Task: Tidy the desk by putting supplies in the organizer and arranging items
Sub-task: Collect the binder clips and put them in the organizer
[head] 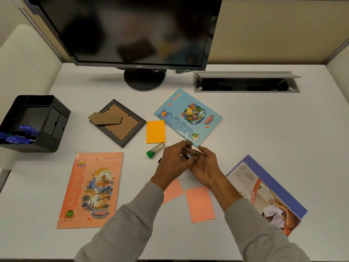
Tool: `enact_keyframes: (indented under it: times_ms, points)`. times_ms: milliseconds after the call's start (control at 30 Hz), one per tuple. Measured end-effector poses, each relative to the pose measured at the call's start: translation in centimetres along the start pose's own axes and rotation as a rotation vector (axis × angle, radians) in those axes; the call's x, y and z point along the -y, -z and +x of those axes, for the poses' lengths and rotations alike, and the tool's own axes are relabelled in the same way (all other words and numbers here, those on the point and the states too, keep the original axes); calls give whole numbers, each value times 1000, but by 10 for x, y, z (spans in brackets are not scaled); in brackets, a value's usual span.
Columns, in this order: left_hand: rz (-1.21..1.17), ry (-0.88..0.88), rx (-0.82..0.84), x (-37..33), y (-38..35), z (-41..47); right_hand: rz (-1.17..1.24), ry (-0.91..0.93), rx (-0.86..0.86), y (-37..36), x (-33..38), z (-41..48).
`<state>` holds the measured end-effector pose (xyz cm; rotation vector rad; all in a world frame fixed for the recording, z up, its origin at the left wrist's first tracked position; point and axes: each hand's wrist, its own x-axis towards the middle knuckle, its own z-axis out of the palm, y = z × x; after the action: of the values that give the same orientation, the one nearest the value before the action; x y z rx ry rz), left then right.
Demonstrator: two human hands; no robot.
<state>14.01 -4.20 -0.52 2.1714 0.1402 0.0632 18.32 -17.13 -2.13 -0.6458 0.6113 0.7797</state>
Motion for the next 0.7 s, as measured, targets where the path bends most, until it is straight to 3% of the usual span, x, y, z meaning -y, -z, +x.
enact_keyframes:
  times_ms: [200,400,700]
  points:
    - [160,59,-94,13,4,-10,-6,8,-92,2,5,0]
    - [629,169,109,18,-7,-26,-24,56,-102,3,9,-3]
    - [707,161,11,11,-17,-25,-25,46,-109,6,7,-5]
